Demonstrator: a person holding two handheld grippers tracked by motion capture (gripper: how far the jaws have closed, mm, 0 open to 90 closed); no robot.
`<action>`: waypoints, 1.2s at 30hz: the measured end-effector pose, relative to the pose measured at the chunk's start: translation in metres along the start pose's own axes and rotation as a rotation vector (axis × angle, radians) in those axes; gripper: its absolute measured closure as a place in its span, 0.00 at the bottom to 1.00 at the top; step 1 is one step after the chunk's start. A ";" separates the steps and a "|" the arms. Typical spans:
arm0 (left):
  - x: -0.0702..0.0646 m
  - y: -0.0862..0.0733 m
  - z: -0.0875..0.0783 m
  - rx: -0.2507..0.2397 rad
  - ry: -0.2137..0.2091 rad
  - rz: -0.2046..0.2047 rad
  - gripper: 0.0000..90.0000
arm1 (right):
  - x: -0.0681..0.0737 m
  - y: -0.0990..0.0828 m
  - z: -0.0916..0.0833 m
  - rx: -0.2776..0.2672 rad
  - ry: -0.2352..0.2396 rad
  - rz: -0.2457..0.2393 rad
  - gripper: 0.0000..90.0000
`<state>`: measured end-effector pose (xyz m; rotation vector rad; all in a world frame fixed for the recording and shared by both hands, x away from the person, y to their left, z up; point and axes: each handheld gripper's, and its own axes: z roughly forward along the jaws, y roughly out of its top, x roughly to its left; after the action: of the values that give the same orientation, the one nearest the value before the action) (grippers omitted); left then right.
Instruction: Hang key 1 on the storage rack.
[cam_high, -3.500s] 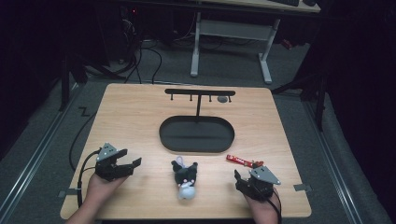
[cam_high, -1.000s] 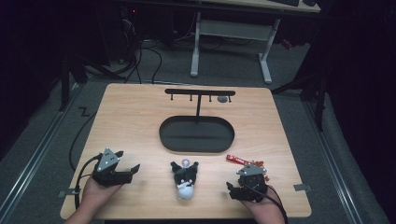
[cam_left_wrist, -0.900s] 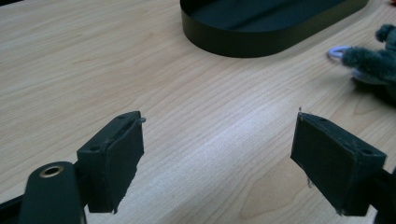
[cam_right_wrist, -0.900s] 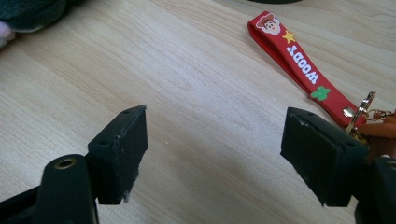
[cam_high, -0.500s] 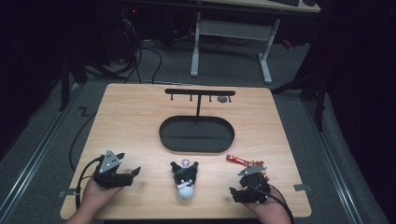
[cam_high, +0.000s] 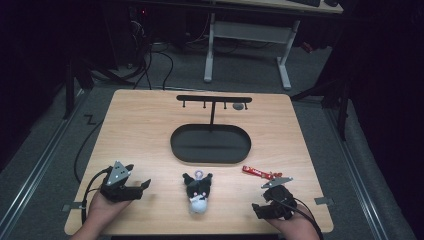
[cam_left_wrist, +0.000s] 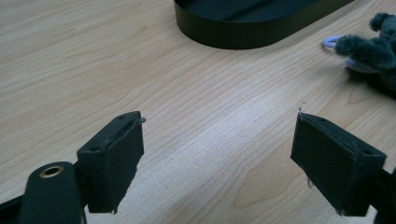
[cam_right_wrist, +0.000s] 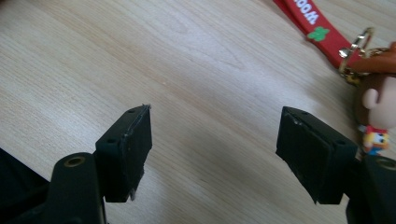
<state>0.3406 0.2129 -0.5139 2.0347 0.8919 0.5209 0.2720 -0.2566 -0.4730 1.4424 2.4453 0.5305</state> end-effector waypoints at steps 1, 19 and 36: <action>-0.001 0.000 0.001 0.000 0.002 0.001 0.20 | -0.002 -0.001 -0.001 -0.001 0.000 0.004 0.28; -0.004 -0.001 0.003 0.020 -0.009 0.016 0.20 | -0.031 0.000 -0.006 0.012 -0.005 0.048 0.29; -0.005 -0.001 0.003 0.031 -0.016 0.025 0.21 | -0.053 0.021 -0.009 0.096 -0.027 0.028 0.35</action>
<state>0.3387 0.2076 -0.5171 2.0777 0.8706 0.5072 0.3106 -0.2953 -0.4541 1.5127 2.4635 0.4015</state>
